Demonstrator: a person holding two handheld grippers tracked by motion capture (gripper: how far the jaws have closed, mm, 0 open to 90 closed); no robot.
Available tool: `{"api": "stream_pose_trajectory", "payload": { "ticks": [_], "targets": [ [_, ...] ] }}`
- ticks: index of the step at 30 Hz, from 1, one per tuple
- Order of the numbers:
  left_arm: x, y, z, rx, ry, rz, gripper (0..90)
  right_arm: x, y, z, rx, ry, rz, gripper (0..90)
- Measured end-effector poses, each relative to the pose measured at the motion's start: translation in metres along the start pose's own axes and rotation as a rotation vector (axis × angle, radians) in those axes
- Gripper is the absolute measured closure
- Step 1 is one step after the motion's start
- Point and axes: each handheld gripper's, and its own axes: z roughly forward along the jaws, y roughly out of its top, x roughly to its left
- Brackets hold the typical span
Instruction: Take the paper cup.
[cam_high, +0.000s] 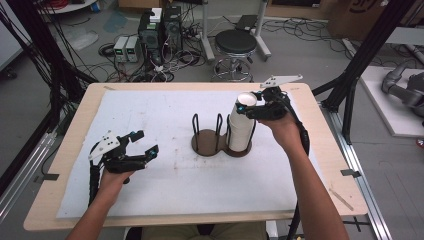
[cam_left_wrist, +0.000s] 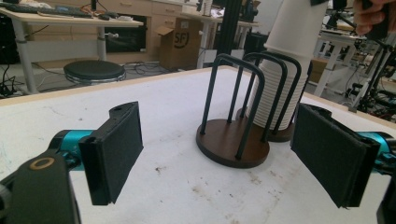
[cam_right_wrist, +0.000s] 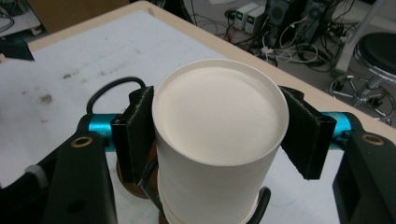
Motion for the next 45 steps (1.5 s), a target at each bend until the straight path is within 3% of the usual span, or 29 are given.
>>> {"api": "stream_pose_trajectory", "payload": {
  "ticks": [5,13,19,27,33,39,45],
  "targets": [
    [-0.001,0.0,0.0,0.001,-0.007,-0.002,16.8,0.002,0.013,-0.014,-0.048,-0.004,-0.005,33.5],
    [-0.001,0.0,0.001,-0.007,-0.027,-0.005,16.8,0.004,0.02,-0.026,-0.085,-0.021,-0.009,33.5],
    [-0.003,0.0,0.002,-0.009,-0.045,-0.008,16.7,0.007,0.031,-0.049,-0.145,-0.027,-0.025,33.7],
    [-0.004,0.0,0.003,-0.01,-0.053,-0.007,16.7,0.009,0.032,-0.069,-0.183,-0.035,-0.043,33.7],
    [-0.005,0.0,0.004,-0.009,-0.058,-0.002,16.7,0.016,0.022,-0.095,-0.212,-0.031,-0.061,34.1],
    [-0.007,0.0,0.004,-0.01,-0.074,0.006,16.7,0.022,0.009,-0.108,-0.204,-0.018,-0.082,34.1],
    [-0.008,-0.001,0.005,-0.012,-0.082,0.019,16.8,0.027,-0.023,-0.118,-0.191,0.017,-0.06,34.1]
  ]
}}
